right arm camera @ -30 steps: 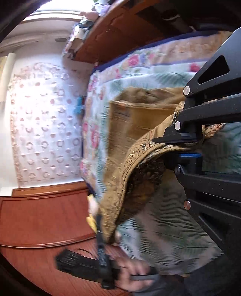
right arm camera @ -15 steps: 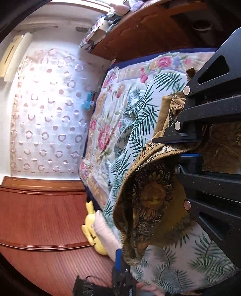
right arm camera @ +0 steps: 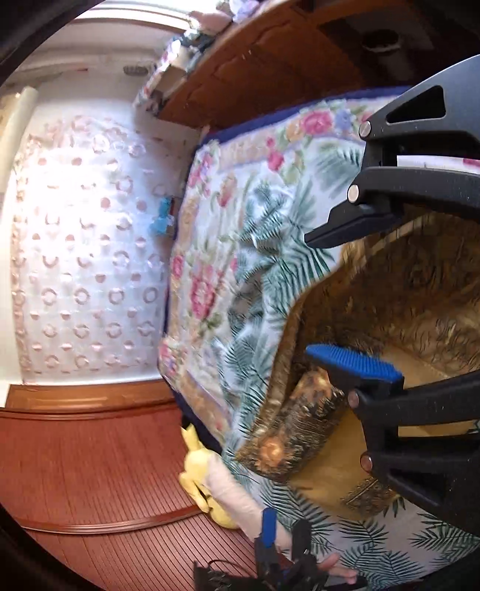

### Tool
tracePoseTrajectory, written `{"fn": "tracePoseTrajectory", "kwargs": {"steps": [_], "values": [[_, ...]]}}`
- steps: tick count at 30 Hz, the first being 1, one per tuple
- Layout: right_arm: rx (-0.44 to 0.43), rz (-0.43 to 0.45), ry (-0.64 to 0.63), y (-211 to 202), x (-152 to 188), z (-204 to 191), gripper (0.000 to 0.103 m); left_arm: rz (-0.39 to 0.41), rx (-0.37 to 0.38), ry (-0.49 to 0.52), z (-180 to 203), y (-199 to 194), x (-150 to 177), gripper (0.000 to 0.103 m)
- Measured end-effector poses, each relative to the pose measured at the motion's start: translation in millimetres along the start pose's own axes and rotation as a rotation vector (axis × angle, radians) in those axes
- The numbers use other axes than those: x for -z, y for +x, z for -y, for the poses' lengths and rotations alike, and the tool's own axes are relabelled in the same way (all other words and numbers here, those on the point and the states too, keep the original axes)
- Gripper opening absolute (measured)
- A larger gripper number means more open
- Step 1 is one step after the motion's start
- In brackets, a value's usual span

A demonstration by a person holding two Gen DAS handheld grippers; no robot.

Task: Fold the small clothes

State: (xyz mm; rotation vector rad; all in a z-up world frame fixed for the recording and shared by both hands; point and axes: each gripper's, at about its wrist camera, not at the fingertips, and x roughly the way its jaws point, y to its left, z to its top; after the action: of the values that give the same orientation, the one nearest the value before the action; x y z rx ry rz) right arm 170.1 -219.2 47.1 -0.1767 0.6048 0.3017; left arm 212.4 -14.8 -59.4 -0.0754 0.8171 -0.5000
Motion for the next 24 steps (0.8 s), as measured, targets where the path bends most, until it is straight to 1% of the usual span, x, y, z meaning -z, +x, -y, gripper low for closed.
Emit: {"fn": "tracePoseTrajectory", "kwargs": {"steps": [3,6,8,11,14,15,16,18,21,24], "values": [[0.011,0.007,0.000,-24,8,3,0.058,-0.027,-0.016,0.008,-1,14,-5,0.085],[0.028,-0.021,0.003,-37,27,5,0.059,-0.041,-0.019,0.012,-2,26,-12,0.085],[0.028,-0.066,0.014,-34,41,8,0.059,-0.050,-0.025,0.013,-4,34,-17,0.085],[0.053,-0.134,0.037,-20,55,13,0.059,-0.070,-0.039,0.009,-9,47,-23,0.085],[0.093,-0.170,0.063,-7,58,19,0.059,-0.089,-0.068,-0.003,-16,60,-24,0.085],[0.108,-0.176,0.065,-3,57,20,0.060,-0.094,-0.079,-0.012,-19,64,-24,0.085],[0.118,-0.183,0.072,0,56,21,0.067,-0.101,-0.085,-0.018,-22,67,-23,0.085],[0.128,-0.204,0.097,10,54,24,0.074,-0.117,-0.084,-0.027,-25,73,-22,0.085],[0.102,-0.227,0.117,16,50,24,0.074,-0.132,-0.084,-0.023,-25,79,-19,0.085],[0.044,-0.237,0.158,24,43,25,0.074,-0.132,-0.101,0.010,-20,82,-19,0.085]]}}
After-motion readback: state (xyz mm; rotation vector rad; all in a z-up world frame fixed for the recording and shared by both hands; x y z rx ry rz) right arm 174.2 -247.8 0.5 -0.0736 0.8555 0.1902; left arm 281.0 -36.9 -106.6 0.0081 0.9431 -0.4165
